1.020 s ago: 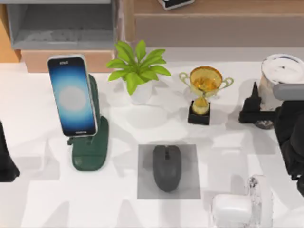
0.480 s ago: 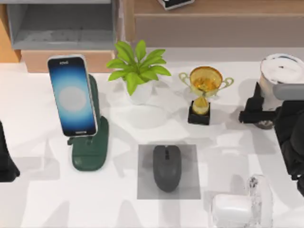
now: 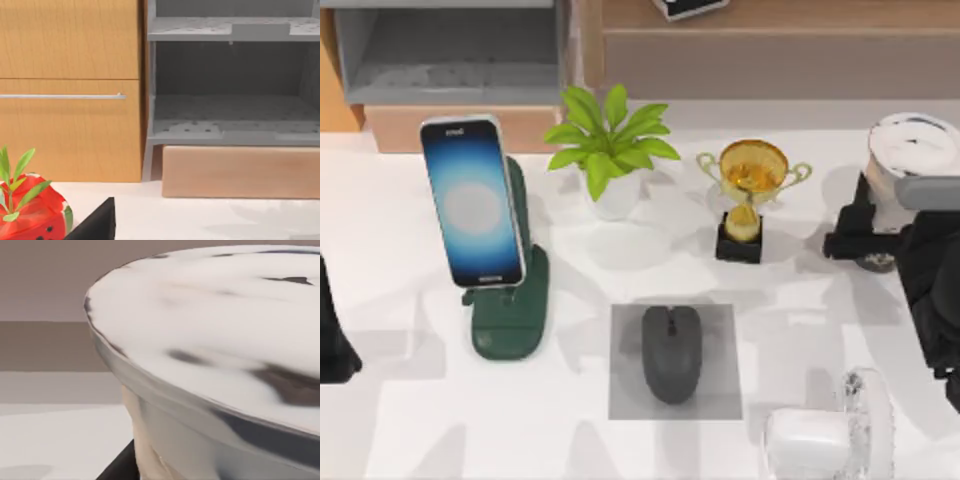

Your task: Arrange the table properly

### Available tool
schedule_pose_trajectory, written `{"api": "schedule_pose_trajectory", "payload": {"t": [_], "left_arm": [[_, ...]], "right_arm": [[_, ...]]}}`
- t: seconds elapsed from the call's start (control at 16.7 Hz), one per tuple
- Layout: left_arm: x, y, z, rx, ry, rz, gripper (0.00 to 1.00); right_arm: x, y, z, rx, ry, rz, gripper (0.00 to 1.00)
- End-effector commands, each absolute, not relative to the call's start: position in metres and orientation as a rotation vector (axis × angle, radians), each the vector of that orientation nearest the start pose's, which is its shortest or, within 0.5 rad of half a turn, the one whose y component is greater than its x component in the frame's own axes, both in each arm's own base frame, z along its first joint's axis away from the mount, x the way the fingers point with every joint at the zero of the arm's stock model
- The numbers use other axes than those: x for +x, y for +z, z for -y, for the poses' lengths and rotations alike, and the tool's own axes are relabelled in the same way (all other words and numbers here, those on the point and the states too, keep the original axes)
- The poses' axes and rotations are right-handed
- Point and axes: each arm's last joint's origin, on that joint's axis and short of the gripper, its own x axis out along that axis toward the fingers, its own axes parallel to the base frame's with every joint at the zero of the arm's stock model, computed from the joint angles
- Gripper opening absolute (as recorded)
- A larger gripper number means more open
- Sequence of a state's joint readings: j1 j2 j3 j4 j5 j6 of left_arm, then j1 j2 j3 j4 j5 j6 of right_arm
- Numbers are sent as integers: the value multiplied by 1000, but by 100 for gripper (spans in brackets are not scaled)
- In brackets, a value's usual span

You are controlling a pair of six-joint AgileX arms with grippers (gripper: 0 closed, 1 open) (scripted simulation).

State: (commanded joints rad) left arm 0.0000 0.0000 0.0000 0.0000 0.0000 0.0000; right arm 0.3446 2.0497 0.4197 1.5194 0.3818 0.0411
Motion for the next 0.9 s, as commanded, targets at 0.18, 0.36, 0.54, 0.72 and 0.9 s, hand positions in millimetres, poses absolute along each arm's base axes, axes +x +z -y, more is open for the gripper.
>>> {"api": "schedule_pose_trajectory", "payload": {"t": [0.18,0.36,0.54,0.72,0.9], "left_arm": [[106,160,1,0,0,0,100],[106,160,1,0,0,0,100],[106,160,1,0,0,0,100],[106,160,1,0,0,0,100],[106,160,1,0,0,0,100]], "right_arm": [[274,75,-88,-10,-16,-98,0],[274,79,-88,-9,-17,-97,0],[274,82,-88,-9,-16,-97,0],[274,85,-88,-9,-16,-98,0],[275,84,-88,-8,-16,-98,0]]}}
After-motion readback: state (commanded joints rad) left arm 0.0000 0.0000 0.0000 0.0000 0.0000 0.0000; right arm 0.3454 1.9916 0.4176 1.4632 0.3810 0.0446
